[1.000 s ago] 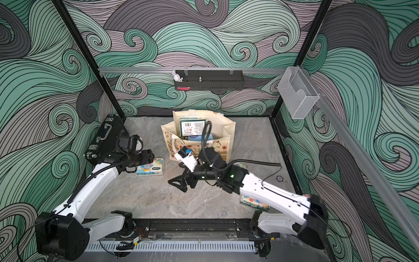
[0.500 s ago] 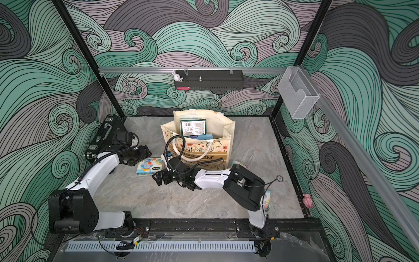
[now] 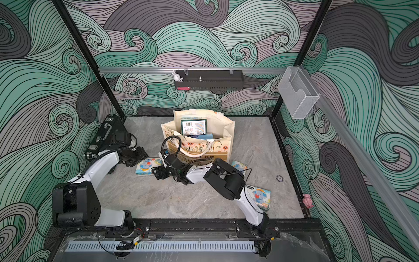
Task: Put tissues into the canvas bag
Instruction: Move the pack of facial tissues to the center of the board.
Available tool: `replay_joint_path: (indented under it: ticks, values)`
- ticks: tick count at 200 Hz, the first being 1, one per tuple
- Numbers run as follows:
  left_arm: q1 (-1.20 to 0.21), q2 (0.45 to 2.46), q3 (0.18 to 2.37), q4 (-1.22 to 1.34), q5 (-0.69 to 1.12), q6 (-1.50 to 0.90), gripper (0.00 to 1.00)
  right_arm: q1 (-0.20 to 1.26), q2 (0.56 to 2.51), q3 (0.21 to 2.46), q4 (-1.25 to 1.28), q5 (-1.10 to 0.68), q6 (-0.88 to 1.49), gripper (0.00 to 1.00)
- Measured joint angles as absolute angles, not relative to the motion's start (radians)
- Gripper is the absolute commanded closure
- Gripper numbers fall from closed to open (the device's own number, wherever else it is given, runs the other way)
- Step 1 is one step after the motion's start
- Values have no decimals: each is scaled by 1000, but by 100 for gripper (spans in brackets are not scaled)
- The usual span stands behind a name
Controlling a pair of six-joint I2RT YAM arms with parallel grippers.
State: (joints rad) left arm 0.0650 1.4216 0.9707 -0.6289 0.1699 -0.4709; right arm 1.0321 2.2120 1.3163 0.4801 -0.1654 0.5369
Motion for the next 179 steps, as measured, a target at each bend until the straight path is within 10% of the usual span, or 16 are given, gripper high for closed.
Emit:
replay_joint_path:
  ticks: [179]
  values:
    - [83,1532,949,-625,90,-554,41,1030,2224,1274,547,-223,544,30]
